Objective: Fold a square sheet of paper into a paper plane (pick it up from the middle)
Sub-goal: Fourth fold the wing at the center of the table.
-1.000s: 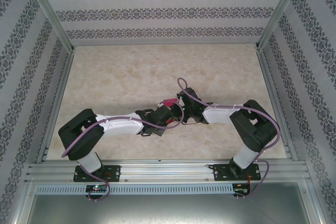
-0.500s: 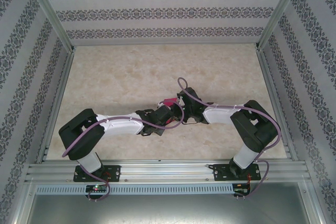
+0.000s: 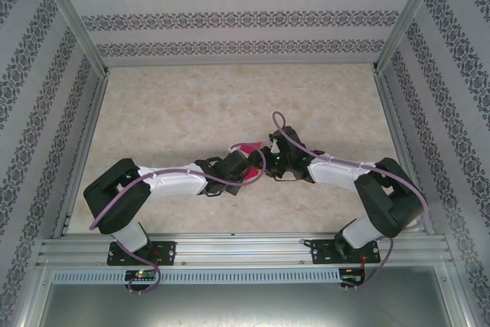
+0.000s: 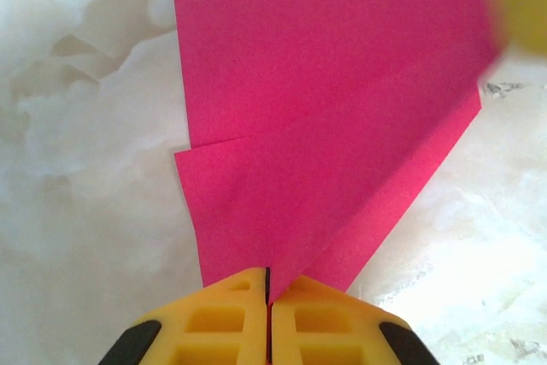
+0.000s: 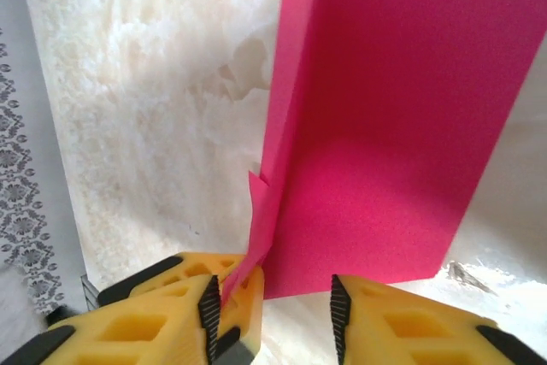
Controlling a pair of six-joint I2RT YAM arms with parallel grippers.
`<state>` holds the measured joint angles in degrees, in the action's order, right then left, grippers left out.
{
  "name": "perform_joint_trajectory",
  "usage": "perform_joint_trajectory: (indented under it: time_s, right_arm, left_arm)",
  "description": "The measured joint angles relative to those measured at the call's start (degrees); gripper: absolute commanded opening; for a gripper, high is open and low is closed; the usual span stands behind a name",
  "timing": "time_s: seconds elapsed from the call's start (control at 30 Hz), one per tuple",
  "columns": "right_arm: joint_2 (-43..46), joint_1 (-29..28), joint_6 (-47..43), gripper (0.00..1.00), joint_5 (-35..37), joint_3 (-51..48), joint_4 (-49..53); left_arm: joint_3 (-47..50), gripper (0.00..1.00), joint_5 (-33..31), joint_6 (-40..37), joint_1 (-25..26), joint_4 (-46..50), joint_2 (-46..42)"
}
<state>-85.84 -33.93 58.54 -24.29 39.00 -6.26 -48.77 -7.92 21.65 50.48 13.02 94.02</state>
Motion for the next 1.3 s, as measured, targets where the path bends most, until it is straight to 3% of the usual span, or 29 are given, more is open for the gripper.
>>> perform_joint_trajectory:
  time_s: [0.3, 0.5, 0.73, 0.97, 1.3]
  right_arm:
    - [12.50, 1.97, -4.22, 0.51, 2.78, -1.42, 2.89]
    - [12.94, 1.92, -5.33, 0.40, 3.21, -2.78, 3.69]
    - [6.40, -1.29, -6.08, 0.22, 2.99, -1.97, 2.36]
    - [-3.74, -4.94, -4.74, 0.18, 1.97, 1.73, -2.69]
    - [-10.34, -5.18, -2.25, 0.16, 1.75, 3.39, -8.15]
  left_arm:
    - [4.00, 0.08, 15.34, 0.70, -7.17, -3.69, -1.92]
    - [6.08, 0.08, 24.98, 2.62, -11.98, -6.93, -2.10]
    - [7.37, 0.09, 35.95, 5.95, -17.03, -10.64, -0.87]
    - [6.86, 0.10, 41.38, 7.61, -17.94, -11.30, 1.33]
    - [4.50, 0.10, 44.65, 8.48, -18.32, -10.64, 3.37]
